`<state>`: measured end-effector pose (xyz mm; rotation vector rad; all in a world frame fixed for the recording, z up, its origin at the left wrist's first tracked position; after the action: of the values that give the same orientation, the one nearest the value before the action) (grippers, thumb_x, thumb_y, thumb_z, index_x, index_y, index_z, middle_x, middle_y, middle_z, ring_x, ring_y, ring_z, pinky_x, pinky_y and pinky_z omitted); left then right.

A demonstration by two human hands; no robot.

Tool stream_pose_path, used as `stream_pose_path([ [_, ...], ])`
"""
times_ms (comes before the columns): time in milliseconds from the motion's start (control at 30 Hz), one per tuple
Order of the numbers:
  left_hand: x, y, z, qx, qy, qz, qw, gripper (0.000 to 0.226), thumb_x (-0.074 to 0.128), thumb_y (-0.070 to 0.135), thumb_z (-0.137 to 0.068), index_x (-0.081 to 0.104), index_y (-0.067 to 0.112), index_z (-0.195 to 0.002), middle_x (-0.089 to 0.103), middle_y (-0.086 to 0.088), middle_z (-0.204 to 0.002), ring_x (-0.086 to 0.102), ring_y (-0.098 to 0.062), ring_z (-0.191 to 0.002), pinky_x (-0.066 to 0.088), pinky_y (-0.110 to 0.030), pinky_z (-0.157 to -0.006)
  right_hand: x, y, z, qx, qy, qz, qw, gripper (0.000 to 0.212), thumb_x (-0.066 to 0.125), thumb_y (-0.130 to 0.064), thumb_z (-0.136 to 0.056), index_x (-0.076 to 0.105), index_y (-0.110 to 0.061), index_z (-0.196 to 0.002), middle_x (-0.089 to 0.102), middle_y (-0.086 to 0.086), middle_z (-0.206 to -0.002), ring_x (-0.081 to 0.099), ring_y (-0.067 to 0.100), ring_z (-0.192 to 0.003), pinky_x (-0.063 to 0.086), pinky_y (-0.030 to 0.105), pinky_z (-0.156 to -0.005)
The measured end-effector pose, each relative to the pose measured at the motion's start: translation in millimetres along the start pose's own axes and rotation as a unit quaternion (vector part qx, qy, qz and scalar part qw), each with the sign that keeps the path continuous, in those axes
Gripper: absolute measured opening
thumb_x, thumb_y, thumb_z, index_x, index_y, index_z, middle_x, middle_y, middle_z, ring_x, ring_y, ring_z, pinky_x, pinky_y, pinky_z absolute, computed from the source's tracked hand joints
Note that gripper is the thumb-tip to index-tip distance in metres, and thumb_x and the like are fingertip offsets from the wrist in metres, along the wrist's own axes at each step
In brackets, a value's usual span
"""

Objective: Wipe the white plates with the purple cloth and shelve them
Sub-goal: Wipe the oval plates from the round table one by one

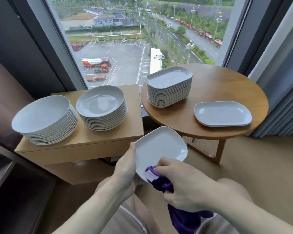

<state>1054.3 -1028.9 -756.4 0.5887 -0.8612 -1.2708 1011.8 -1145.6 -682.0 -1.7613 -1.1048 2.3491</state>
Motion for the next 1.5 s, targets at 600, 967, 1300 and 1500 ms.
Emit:
stream_pose_path([
  [600,42,-26,19,-0.027,-0.142,-0.081,0.986,0.057,0.051,0.072,-0.093,0.063,0.034,-0.135,0.072,-0.011,-0.128,0.067,-0.045,-0.118,0.058,-0.054,-0.08,-38,103,7,0.19,0.097,0.061,0.975,0.026,0.054,-0.029,-0.082,0.057,-0.027,-0.107,0.051,-0.01,-0.123,0.049,0.018,-0.114,0.05,0.035,-0.091],
  [967,11,8,0,0.039,-0.063,-0.105,0.992,0.052,0.033,0.052,-0.108,0.066,0.017,-0.127,0.078,-0.01,-0.113,0.075,-0.029,-0.105,0.061,-0.045,-0.09,6,-11,1,-0.008,0.01,0.017,1.0,0.043,0.036,-0.052,-0.082,0.056,-0.033,-0.116,0.047,-0.019,-0.126,0.042,0.01,-0.102,0.044,0.027,-0.091],
  [1300,2,47,5,0.132,-0.027,-0.149,0.98,0.048,0.036,0.065,-0.1,0.072,0.037,-0.115,0.08,-0.002,-0.104,0.077,-0.024,-0.088,0.056,-0.032,-0.059,-18,75,1,0.13,0.039,0.064,0.989,0.03,0.055,-0.028,-0.087,0.062,-0.029,-0.116,0.053,-0.016,-0.115,0.052,0.015,-0.107,0.052,0.034,-0.09],
  [1500,25,27,13,0.121,-0.1,-0.187,0.97,0.051,0.038,0.063,-0.097,0.069,0.035,-0.125,0.079,-0.004,-0.109,0.077,-0.024,-0.093,0.055,-0.03,-0.058,-46,106,7,0.2,0.108,0.075,0.971,0.038,0.057,-0.028,-0.087,0.06,-0.029,-0.125,0.048,-0.017,-0.129,0.048,0.016,-0.113,0.051,0.037,-0.092],
])
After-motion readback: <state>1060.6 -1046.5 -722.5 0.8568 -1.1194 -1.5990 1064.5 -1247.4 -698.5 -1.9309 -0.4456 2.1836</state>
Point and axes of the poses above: each hand's wrist, its own z-axis away from the middle knuckle, its own x-axis out of the palm, y = z × x, the point moved 10 cm from there along -z, towards the middle knuckle
